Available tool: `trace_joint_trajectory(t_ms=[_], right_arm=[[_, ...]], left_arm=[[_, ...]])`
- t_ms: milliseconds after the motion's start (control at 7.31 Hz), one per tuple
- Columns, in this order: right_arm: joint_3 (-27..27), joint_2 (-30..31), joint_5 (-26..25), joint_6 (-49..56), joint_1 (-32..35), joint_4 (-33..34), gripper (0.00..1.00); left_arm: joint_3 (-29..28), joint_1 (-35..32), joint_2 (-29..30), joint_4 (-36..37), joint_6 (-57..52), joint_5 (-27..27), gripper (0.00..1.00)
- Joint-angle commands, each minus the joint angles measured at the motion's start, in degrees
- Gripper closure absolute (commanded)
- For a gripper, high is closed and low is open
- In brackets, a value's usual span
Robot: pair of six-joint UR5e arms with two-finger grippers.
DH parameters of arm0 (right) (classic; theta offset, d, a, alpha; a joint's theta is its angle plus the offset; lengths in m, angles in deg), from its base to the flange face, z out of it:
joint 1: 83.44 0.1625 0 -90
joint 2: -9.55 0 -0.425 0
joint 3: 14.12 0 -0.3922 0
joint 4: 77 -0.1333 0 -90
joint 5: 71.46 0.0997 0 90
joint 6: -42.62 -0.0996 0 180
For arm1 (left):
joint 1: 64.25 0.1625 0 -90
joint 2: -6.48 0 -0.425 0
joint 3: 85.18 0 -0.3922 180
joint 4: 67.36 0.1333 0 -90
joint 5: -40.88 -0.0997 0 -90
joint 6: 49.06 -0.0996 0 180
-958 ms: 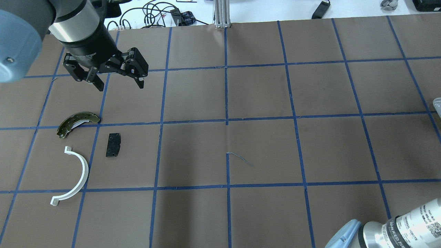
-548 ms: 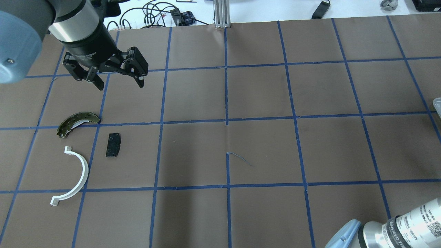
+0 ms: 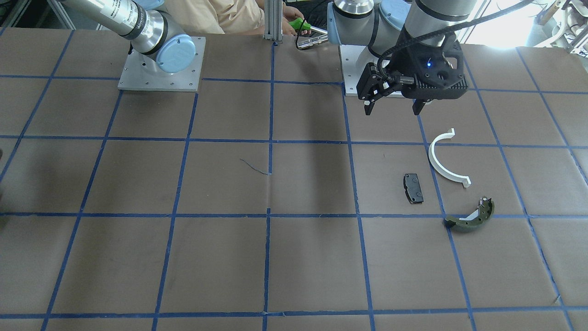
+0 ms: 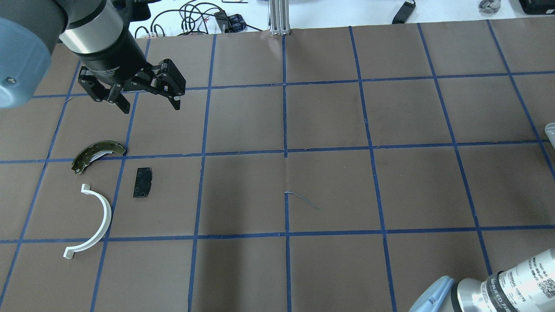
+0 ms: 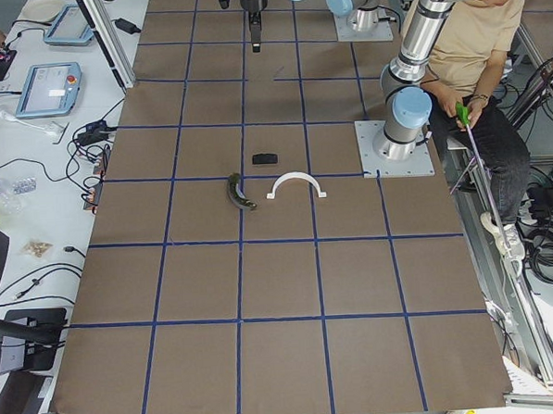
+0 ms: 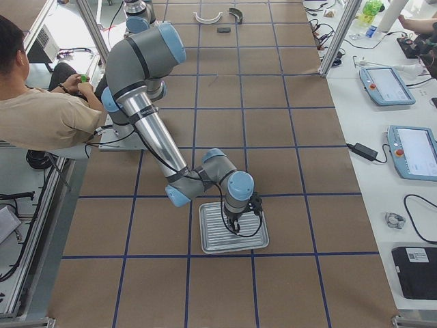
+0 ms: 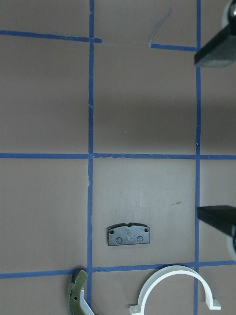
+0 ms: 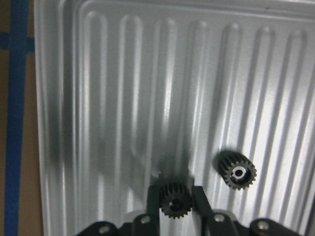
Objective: Place bearing gear from tray to pile
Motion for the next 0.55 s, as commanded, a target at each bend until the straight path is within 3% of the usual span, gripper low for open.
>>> trace_joint_trajectory(t_ms=[0, 274, 411], right_arm=[[0.17, 0.65, -0.57, -0.03, 0.00, -0.44, 0.98], [0.00, 6.77, -1.79, 0.67, 1.40, -2.97, 0.98], [0.00, 8.99, -1.36, -0.37, 4.10, -9.60, 0.98]], left_arm=[[-0.07, 0.18, -0.04, 0.00, 0.00, 0.09, 0.00], [-0.33, 0.35, 0.22, 0.09, 0.00, 0.18, 0.00], [-0.33, 0.35, 0.13, 0.09, 0.00, 0.26, 0.00]])
